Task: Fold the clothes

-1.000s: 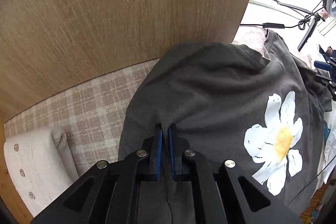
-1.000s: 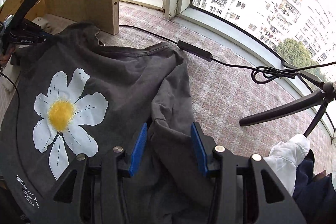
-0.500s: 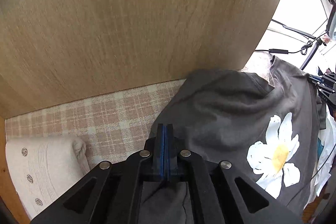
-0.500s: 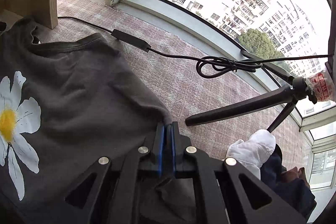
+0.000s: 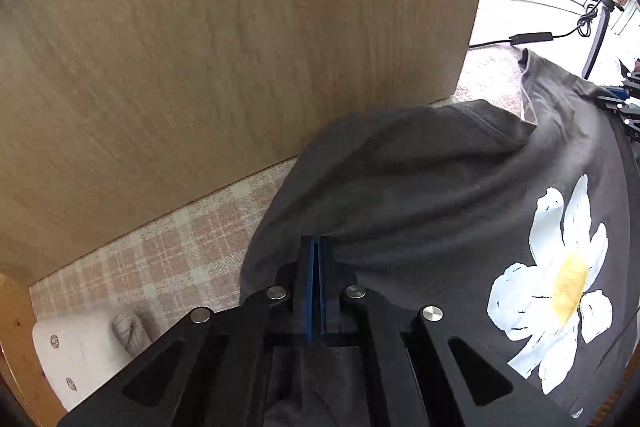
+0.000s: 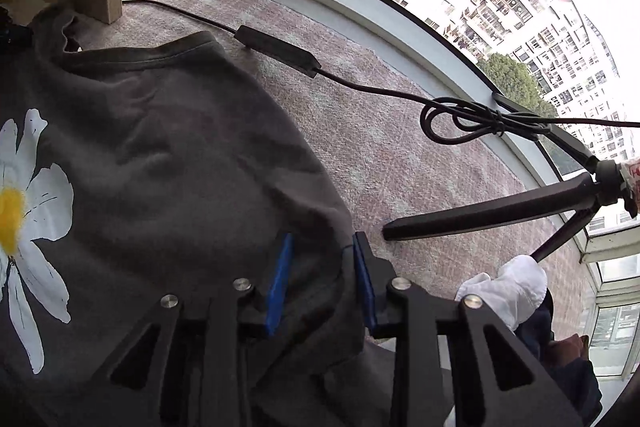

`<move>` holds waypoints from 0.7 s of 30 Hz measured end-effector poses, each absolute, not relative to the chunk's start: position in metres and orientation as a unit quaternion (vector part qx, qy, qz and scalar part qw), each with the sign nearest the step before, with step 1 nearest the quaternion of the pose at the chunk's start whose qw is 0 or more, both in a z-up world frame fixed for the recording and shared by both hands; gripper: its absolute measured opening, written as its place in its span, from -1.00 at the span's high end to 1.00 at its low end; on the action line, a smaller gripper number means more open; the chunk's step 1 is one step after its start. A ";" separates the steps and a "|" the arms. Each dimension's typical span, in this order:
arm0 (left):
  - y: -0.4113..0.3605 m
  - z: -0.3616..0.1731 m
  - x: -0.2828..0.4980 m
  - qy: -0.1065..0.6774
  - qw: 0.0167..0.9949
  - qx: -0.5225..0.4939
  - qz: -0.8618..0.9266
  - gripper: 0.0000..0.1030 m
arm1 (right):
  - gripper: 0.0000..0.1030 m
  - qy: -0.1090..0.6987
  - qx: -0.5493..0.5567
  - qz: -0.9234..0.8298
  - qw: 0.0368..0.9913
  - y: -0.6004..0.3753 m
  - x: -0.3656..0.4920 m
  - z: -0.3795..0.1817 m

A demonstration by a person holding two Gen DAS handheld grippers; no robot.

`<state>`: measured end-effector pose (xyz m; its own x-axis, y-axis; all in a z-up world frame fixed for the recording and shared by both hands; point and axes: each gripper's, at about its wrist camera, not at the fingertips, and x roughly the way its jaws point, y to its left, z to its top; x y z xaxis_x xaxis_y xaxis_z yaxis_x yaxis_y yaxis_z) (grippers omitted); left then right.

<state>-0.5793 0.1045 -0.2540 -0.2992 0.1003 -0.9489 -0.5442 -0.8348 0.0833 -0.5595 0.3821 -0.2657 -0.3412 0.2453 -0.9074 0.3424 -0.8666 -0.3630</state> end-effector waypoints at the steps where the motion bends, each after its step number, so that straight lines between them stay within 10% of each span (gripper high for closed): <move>1: 0.096 -0.253 -0.584 0.212 0.173 -0.545 0.792 1.00 | 0.85 0.253 0.574 -0.779 0.021 0.386 -0.560 -0.267; 6: 0.053 -0.232 -0.588 0.112 0.214 -0.568 0.786 0.95 | 0.66 0.217 0.541 -0.813 0.011 0.392 -0.546 -0.245; 8: 0.048 -0.229 -0.576 0.111 0.243 -0.577 0.772 0.59 | 0.44 0.194 0.532 -0.823 0.034 0.391 -0.534 -0.228; 10: 0.050 -0.232 -0.562 0.133 0.259 -0.587 0.755 -0.21 | 0.19 0.170 0.527 -0.830 0.056 0.390 -0.523 -0.215; 14: 0.058 -0.257 -0.548 0.204 0.232 -0.603 0.736 -0.11 | 0.18 0.158 0.532 -0.829 0.074 0.380 -0.504 -0.208; 18: 0.026 -0.240 -0.556 0.096 0.254 -0.596 0.756 -0.04 | 0.18 0.147 0.531 -0.830 0.084 0.378 -0.494 -0.207; 21: 0.012 -0.239 -0.565 0.096 0.244 -0.603 0.754 0.39 | 0.18 0.132 0.535 -0.830 0.088 0.382 -0.490 -0.208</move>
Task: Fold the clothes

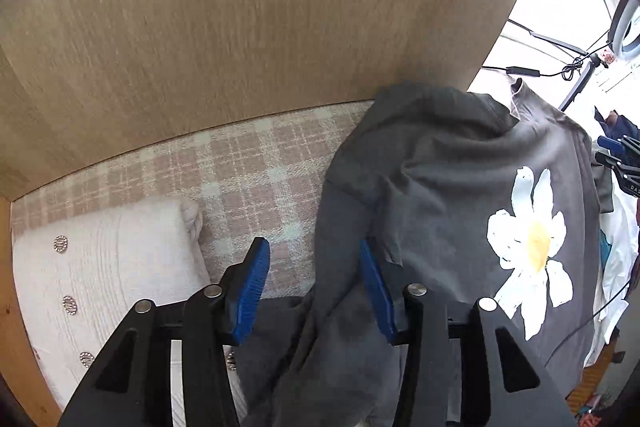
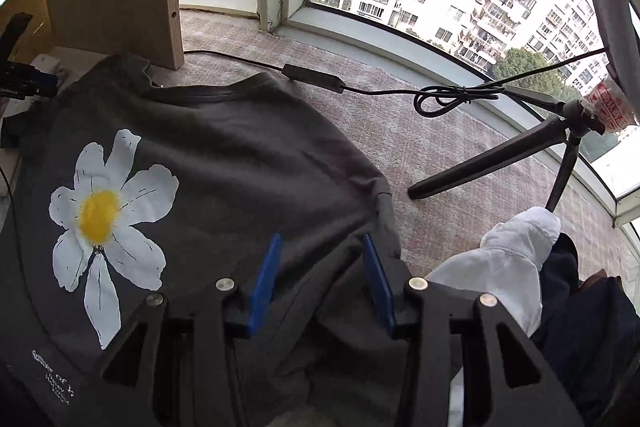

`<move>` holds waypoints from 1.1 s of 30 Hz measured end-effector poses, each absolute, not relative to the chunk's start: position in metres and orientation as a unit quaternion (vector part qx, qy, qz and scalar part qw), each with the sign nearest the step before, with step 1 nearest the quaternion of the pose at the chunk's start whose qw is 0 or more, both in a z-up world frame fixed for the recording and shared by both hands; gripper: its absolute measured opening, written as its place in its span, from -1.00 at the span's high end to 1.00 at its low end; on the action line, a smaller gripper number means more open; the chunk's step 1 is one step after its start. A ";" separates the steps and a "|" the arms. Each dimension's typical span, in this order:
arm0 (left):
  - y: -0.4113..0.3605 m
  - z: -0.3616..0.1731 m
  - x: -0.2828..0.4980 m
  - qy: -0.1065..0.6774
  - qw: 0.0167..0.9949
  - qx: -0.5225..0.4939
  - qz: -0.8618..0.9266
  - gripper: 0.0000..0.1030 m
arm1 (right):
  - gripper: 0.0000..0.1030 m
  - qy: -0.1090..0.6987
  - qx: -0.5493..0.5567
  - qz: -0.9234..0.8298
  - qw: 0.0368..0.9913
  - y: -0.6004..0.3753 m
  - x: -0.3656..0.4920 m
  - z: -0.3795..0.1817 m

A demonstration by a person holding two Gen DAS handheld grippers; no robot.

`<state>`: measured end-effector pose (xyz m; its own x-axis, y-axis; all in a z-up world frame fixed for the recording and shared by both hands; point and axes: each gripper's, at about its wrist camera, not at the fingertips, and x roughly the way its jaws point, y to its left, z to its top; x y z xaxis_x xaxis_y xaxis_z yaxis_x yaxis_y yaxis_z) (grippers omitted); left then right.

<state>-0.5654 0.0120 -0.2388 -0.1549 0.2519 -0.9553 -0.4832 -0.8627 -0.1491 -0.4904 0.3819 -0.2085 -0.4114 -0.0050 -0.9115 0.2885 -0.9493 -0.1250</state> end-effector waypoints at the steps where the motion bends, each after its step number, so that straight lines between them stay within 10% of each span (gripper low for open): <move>1: 0.008 -0.239 -0.569 0.096 0.241 -0.605 0.753 0.45 | 0.19 0.134 0.539 -0.827 0.088 0.382 -0.490 -0.212; 7: 0.032 -0.258 -0.564 0.127 0.283 -0.636 0.706 0.40 | 0.18 0.136 0.558 -0.813 0.092 0.377 -0.489 -0.232; 10: 0.041 -0.262 -0.560 0.151 0.282 -0.633 0.705 0.92 | 0.19 0.144 0.564 -0.808 0.088 0.377 -0.490 -0.238; 20: 0.008 -0.226 -0.603 0.234 0.114 -0.554 0.791 0.99 | 0.19 0.125 0.594 -0.793 0.051 0.406 -0.498 -0.269; 24: -0.006 -0.203 -0.592 0.236 0.159 -0.556 0.781 0.80 | 0.19 0.139 0.593 -0.792 0.045 0.405 -0.497 -0.269; 30: 0.004 -0.175 -0.522 0.241 0.232 -0.566 0.754 -0.25 | 0.16 0.123 0.583 -0.802 0.049 0.406 -0.482 -0.251; 33: 0.006 -0.196 -0.495 0.294 0.225 -0.571 0.733 -0.25 | 0.15 0.098 0.582 -0.805 0.061 0.406 -0.474 -0.244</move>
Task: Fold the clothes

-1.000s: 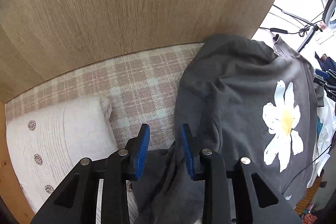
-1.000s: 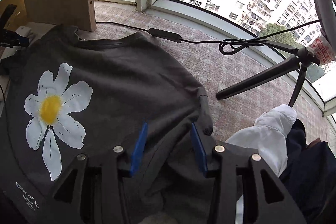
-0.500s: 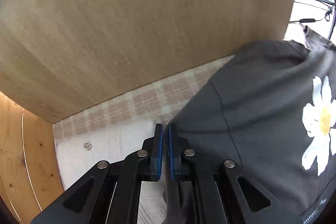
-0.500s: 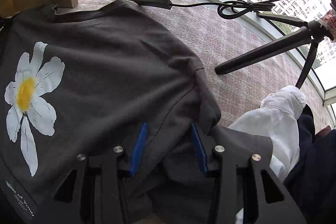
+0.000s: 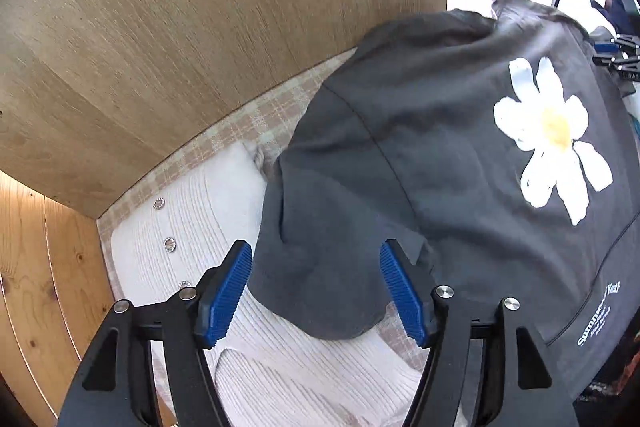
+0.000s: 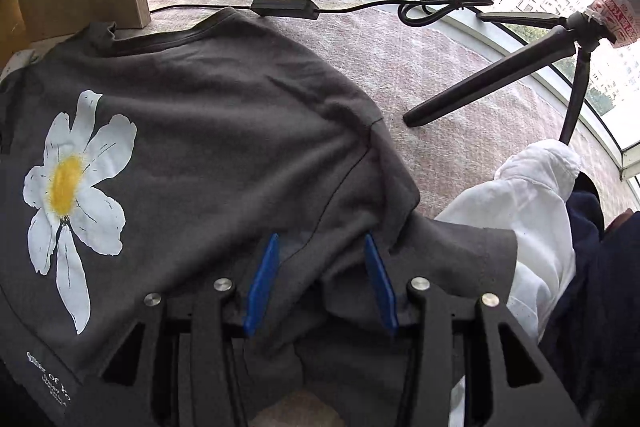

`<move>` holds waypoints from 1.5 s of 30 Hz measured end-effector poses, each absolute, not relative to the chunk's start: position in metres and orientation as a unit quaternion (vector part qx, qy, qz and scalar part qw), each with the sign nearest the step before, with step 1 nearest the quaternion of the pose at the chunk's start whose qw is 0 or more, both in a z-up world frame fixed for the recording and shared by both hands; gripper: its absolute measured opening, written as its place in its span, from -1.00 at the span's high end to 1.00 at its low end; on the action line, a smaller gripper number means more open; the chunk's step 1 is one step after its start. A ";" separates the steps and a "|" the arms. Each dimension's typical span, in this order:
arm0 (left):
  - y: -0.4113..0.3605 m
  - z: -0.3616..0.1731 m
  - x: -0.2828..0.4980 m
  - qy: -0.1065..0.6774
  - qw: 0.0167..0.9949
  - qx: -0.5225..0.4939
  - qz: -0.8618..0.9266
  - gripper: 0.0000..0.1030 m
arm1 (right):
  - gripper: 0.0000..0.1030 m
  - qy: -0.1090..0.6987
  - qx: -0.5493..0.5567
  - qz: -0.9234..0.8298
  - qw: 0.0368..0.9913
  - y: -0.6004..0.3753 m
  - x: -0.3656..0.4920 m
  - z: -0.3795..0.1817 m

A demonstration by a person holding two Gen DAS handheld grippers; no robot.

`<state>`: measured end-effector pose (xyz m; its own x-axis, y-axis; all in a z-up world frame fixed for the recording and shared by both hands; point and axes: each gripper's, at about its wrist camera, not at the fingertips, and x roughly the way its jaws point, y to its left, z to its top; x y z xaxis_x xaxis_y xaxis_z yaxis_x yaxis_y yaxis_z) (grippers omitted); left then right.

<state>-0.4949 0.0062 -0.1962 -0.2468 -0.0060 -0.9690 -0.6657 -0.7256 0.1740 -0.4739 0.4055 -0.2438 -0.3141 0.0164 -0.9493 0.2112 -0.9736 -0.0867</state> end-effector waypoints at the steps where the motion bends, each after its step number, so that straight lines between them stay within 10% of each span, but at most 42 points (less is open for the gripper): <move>1: 0.005 -0.201 -0.495 0.296 0.226 -0.578 0.726 -0.05 | 0.15 0.097 0.582 -0.805 0.063 0.403 -0.472 -0.242; 3: 0.003 -0.211 -0.497 0.299 0.228 -0.591 0.714 0.88 | 0.15 0.103 0.581 -0.805 0.066 0.397 -0.468 -0.241; 5: 0.010 -0.208 -0.493 0.311 0.219 -0.576 0.724 0.97 | 0.15 0.113 0.582 -0.803 0.067 0.393 -0.465 -0.241; 13: -0.054 -0.162 -0.504 0.332 0.097 -0.544 0.764 0.65 | 0.15 0.065 0.568 -0.818 0.067 0.405 -0.431 -0.212; 26: -0.110 -0.148 -0.339 0.151 0.290 -0.579 0.747 0.30 | 0.16 -0.083 0.558 -0.825 0.038 0.440 -0.187 -0.158; 45: 0.224 -0.209 -0.346 0.223 0.403 -0.565 0.684 0.30 | 0.16 -0.028 0.542 -0.839 0.035 0.478 -0.352 -0.206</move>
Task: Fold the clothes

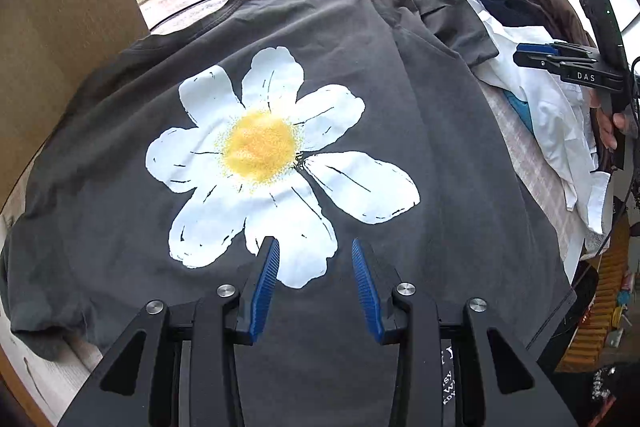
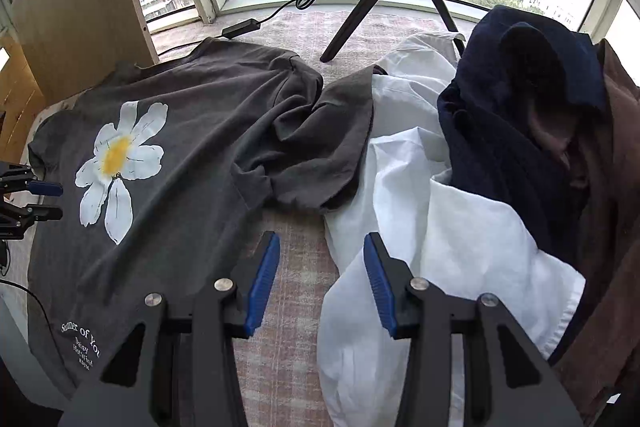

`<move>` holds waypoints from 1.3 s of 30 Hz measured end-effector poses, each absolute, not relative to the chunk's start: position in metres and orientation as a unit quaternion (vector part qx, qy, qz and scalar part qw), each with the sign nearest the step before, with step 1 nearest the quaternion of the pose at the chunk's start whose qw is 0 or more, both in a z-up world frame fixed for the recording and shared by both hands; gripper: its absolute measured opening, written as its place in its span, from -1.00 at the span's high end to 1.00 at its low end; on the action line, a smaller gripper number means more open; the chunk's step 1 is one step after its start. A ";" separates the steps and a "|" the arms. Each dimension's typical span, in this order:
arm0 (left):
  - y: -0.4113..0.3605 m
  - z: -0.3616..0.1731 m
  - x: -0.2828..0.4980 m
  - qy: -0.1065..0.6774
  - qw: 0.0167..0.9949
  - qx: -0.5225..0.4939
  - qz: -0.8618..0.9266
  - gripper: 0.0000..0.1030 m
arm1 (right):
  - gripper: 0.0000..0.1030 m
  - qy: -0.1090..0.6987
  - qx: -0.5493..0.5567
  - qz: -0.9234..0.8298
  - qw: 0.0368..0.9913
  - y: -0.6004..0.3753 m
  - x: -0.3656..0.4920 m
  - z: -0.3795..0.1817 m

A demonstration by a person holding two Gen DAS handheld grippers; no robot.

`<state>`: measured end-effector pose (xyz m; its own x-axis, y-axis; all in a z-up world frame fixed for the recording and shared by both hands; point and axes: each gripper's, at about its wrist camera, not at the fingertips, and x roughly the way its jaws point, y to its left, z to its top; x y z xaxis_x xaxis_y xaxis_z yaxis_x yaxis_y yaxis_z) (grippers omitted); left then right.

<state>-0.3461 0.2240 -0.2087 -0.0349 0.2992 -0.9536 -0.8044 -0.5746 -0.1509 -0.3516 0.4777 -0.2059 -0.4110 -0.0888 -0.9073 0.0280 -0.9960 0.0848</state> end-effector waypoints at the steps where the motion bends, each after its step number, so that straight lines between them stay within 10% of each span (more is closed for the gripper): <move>1: 0.231 -0.212 -0.348 0.226 0.399 -0.568 0.683 0.29 | 0.16 -0.032 0.545 -0.837 0.046 0.483 -0.363 -0.209; 9: 0.253 -0.243 -0.381 0.209 0.357 -0.601 0.684 0.28 | 0.24 0.001 0.590 -0.800 0.114 0.476 -0.397 -0.244; 11: 0.254 -0.251 -0.387 0.201 0.356 -0.612 0.677 0.25 | 0.93 0.030 0.593 -0.796 0.119 0.471 -0.399 -0.250; 29: 0.279 -0.215 -0.429 0.186 0.359 -0.565 0.720 0.10 | 0.95 0.213 0.559 -0.796 0.094 0.479 -0.400 -0.205; 39: 0.361 -0.246 -0.494 0.340 0.317 -0.509 0.725 0.01 | 0.95 0.204 0.570 -0.788 0.113 0.480 -0.405 -0.216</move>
<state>-0.4939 0.3608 -0.2463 -0.2811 0.1135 -0.9529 -0.8048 -0.5688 0.1697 -0.4053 0.4799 -0.2161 -0.3250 0.0549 -0.9441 0.4102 -0.8913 -0.1930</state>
